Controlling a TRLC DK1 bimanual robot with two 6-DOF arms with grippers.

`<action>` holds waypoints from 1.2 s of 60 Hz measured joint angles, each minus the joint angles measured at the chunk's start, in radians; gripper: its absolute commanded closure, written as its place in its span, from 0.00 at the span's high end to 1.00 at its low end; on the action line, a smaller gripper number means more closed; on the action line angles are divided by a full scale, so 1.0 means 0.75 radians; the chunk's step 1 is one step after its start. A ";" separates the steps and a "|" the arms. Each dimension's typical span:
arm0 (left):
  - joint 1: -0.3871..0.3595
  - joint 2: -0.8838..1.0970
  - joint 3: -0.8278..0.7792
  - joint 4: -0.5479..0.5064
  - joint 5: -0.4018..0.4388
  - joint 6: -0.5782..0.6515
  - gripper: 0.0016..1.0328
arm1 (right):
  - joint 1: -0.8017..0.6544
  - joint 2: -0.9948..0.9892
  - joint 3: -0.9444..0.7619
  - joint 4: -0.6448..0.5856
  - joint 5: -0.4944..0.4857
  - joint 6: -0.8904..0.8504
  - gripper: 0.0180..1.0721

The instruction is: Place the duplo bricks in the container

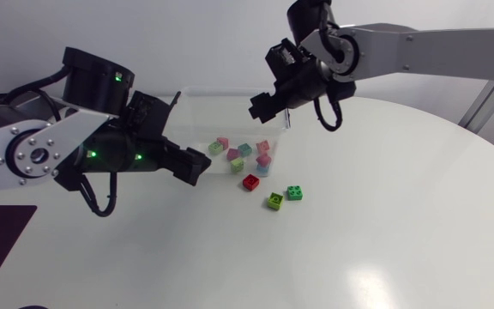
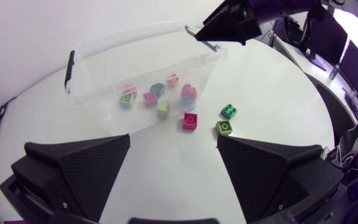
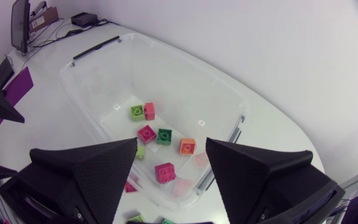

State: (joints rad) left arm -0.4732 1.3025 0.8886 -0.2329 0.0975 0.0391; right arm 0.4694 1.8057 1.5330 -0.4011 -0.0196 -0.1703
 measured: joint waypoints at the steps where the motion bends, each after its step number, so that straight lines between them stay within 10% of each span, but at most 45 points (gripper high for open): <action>1: -0.003 -0.001 -0.007 0.001 -0.001 0.001 0.95 | 0.000 -0.025 -0.021 0.001 0.005 0.004 0.83; 35: -0.085 -0.002 -0.103 0.030 0.019 0.058 0.95 | -0.019 -0.430 -0.697 0.092 0.108 0.137 0.84; 72: -0.132 0.160 -0.160 0.110 0.045 0.129 0.95 | -0.061 -0.007 -0.611 0.122 0.122 0.263 0.84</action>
State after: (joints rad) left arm -0.5720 1.4223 0.7689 -0.1505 0.1310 0.1356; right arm 0.4236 1.8008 1.0748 -0.3096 0.0719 0.0269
